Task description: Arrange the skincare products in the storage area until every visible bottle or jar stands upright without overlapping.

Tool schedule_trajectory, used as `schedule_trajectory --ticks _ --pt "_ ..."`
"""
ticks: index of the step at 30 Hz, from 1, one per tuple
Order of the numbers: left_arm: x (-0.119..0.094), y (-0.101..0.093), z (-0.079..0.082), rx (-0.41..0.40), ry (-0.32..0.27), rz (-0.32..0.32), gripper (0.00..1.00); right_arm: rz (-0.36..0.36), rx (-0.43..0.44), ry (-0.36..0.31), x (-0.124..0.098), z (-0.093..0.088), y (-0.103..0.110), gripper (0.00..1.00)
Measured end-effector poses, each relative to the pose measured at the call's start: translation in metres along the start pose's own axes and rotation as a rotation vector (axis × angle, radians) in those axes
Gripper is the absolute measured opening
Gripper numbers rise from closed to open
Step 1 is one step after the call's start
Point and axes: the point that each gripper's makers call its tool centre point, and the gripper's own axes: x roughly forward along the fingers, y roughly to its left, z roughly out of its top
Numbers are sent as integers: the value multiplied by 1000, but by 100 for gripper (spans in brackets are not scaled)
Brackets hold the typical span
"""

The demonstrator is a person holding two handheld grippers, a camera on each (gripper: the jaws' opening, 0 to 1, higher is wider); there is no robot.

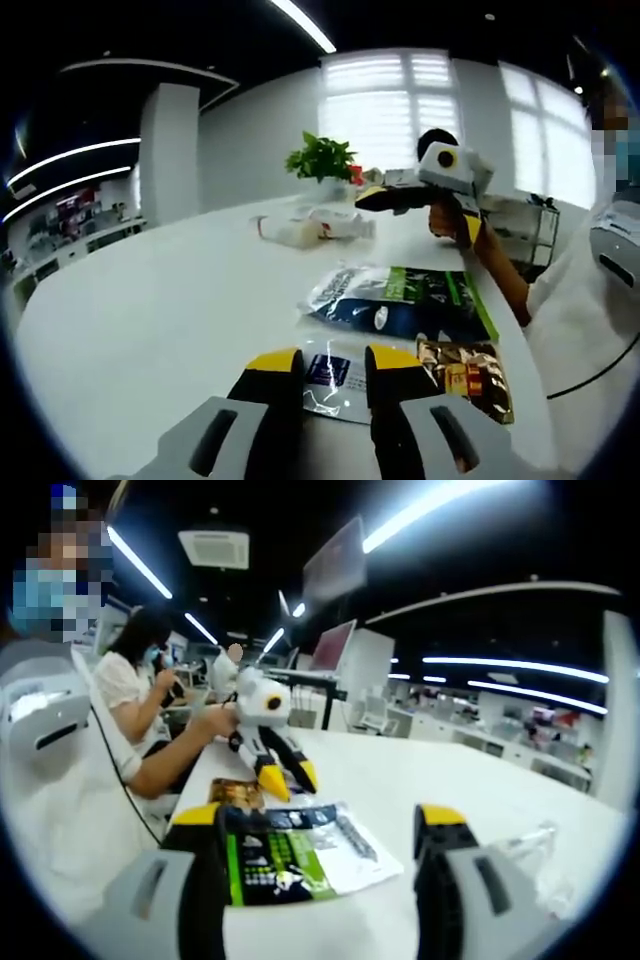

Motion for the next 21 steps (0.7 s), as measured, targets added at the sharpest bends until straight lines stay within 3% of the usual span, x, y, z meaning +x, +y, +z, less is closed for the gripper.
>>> schedule_trajectory --ticks 4,21 --pt "2 -3 1 39 -7 -13 22 -1 0 0 0 0 0 77" --pt "5 3 3 24 -4 28 25 -7 5 -4 -1 1 -1 78"
